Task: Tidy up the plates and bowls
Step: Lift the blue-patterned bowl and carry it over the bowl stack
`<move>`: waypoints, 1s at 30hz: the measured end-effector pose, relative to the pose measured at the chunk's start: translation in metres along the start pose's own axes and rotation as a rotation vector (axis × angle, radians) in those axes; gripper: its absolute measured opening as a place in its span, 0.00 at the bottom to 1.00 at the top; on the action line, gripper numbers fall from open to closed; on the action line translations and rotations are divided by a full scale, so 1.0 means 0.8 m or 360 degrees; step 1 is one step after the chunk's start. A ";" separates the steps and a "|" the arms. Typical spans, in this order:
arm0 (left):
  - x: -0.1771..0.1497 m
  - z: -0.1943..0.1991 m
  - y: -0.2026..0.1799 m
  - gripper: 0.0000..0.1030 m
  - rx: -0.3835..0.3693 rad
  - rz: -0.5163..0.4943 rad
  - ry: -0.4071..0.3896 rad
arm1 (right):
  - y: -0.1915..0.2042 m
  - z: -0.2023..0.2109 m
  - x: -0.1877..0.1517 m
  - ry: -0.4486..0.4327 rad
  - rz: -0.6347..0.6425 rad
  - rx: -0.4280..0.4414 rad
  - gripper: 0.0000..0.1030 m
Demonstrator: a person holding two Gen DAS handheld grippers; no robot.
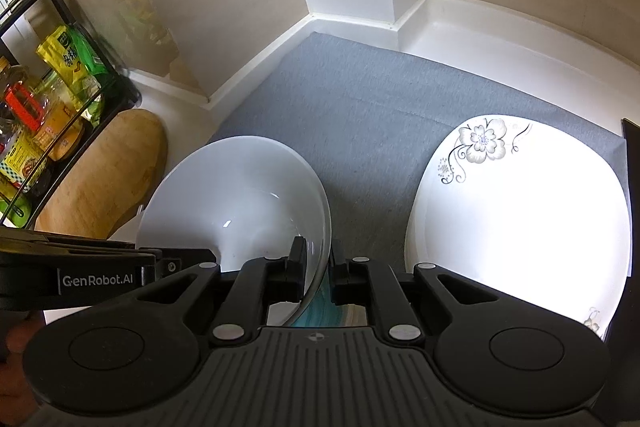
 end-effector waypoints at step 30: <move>-0.008 -0.015 -0.001 0.12 -0.0017 -0.0054 0.0069 | -0.004 -0.014 -0.014 0.0065 -0.0025 -0.0041 0.12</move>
Point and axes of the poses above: each gripper's, at about its wrist camera, not at the fingertips, and z roughly against the way its jaws point, y to its left, x to its top, the point moved 6 cm from there along -z, roughly the way its jaws point, and after that the axes turned 12 degrees about -z, right-handed, at the moved point
